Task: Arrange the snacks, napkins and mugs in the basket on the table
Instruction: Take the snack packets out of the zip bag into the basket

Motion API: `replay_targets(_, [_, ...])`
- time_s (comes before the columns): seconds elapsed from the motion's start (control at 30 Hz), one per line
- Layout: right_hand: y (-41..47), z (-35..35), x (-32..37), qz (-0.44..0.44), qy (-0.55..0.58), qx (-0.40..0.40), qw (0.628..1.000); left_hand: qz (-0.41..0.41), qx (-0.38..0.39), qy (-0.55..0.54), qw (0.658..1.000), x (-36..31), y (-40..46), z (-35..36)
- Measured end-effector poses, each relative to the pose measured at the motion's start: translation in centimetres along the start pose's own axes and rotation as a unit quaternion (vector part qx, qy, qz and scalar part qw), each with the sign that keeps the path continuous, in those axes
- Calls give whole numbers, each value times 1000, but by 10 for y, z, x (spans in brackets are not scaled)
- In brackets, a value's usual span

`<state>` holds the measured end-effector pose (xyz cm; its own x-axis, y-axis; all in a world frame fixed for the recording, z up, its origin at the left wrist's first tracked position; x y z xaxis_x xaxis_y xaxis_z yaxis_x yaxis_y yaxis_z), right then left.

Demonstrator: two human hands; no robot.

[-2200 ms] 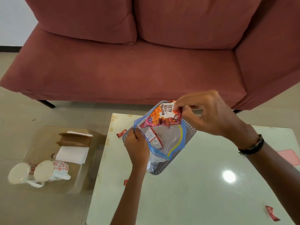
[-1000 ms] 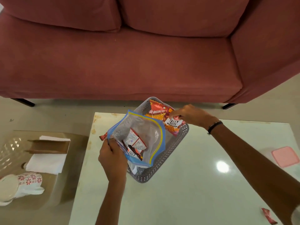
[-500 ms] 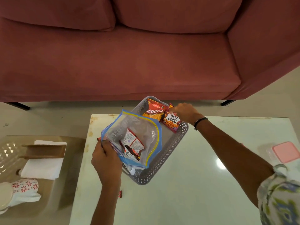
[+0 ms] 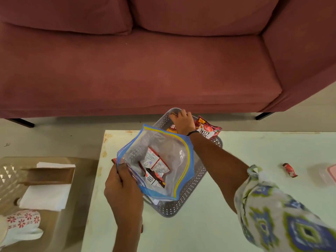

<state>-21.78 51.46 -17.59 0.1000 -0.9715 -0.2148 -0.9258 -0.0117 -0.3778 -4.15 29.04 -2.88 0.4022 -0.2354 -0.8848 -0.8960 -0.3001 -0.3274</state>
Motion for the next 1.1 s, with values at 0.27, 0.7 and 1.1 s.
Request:
replay_targets(0.27, [-5, -6, -11, -1, 51, -14, 999, 0, -2, 5, 1000, 5, 3, 1])
replay_targets(0.7, [-181, -165, -67, -29, 486, -203, 850, 11, -6, 24, 1000, -12, -14, 3])
replay_targets(1.1, [-167, -20, 107, -108, 164, 286, 938, 21, 5, 62, 998, -4, -43, -4])
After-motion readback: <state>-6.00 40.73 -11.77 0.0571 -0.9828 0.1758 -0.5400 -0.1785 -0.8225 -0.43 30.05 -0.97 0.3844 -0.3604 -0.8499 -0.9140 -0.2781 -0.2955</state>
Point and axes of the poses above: each hand's wrist, its own y-axis towards the middle knuckle, its own z-axis out of the palm, x = y × z, the point moved 8 cm from there along y, towards the middle knuckle, and after that the axes turned 13 degrees about x, right-handed, at the moved point
